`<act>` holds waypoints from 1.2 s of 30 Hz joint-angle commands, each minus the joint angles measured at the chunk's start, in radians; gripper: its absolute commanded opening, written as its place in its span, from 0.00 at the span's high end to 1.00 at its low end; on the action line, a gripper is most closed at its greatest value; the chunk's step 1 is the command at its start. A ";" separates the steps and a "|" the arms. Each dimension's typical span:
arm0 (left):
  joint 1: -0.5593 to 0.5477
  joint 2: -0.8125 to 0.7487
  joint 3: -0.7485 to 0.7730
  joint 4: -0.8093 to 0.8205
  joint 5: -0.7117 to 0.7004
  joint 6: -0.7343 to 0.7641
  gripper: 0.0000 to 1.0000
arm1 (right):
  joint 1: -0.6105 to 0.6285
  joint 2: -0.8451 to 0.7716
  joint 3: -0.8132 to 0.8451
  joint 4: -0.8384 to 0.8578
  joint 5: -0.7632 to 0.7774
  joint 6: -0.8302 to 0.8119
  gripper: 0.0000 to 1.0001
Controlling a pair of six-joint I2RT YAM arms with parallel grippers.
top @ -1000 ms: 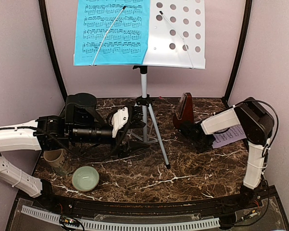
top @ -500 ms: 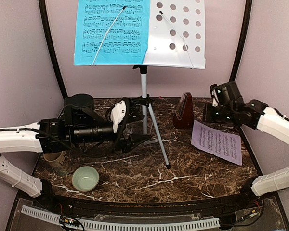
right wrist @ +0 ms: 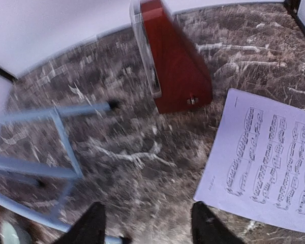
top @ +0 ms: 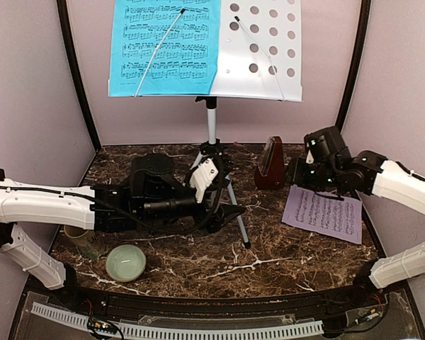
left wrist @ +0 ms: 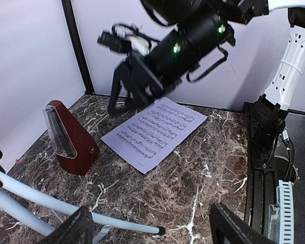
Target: Set up the instrument practice props
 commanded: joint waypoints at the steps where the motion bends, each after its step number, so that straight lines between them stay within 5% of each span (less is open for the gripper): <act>1: -0.007 0.042 0.059 -0.030 -0.002 -0.026 0.19 | 0.029 0.049 -0.085 -0.073 0.062 -0.052 0.31; 8: -0.006 0.023 0.017 0.005 -0.025 -0.003 0.19 | 0.176 0.262 -0.034 -0.230 0.331 -0.115 0.23; 16: -0.007 -0.002 -0.002 0.016 -0.035 -0.005 0.19 | 0.301 0.529 0.039 -0.298 0.465 -0.061 0.14; 26: -0.004 -0.041 -0.033 0.017 -0.053 0.004 0.20 | 0.306 0.749 0.073 -0.295 0.566 -0.110 0.21; 36: -0.004 -0.043 -0.031 0.028 -0.053 0.018 0.20 | 0.237 0.846 0.026 -0.263 0.608 -0.163 0.45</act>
